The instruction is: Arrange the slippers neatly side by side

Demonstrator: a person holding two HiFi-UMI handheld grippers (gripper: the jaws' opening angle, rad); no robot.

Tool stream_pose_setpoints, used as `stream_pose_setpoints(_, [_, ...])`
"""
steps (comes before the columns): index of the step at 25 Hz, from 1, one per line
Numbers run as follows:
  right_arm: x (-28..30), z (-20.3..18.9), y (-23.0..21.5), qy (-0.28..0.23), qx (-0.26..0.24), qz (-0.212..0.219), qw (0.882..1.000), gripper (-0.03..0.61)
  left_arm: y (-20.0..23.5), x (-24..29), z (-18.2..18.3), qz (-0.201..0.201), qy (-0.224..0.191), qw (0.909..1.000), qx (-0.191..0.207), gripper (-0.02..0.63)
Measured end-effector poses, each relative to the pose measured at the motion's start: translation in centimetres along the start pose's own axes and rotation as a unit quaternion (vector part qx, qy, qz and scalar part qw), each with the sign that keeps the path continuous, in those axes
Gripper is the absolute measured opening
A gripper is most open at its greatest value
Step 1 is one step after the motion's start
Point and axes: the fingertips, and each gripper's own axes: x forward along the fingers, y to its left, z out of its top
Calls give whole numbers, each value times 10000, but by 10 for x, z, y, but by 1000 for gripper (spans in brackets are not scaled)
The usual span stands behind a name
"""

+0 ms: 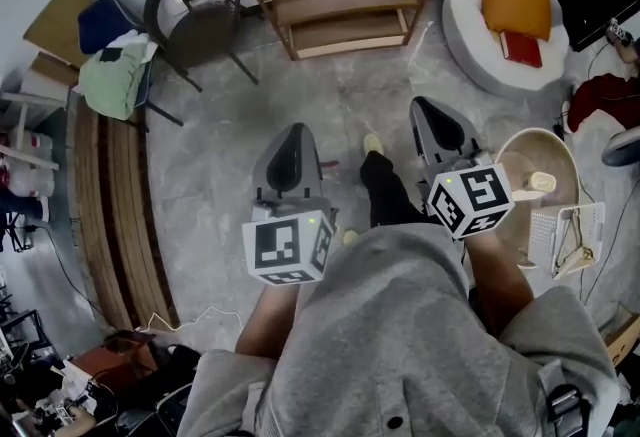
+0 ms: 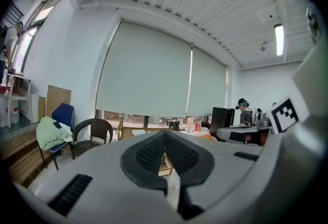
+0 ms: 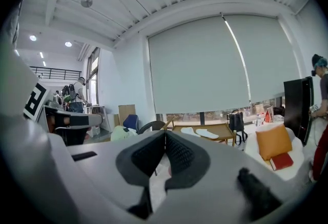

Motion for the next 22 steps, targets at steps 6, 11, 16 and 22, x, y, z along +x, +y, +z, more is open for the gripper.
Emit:
stream_pose_setpoints(6, [70, 1, -57, 189, 65, -76, 9998, 25, 18, 87, 1, 38, 201, 9998, -70, 14])
stream_pose_setpoints(11, [119, 11, -108, 318, 224, -113, 9992, 25, 21, 157, 6, 66, 437, 9990, -101, 14])
stream_pose_setpoints(16, [166, 29, -155, 383, 282, -36, 9989, 25, 19, 219, 24, 138, 526, 9984, -122, 14])
stream_pose_setpoints(22, [215, 51, -202, 306, 321, 59, 9990, 25, 14, 284, 39, 206, 581, 9981, -30, 14])
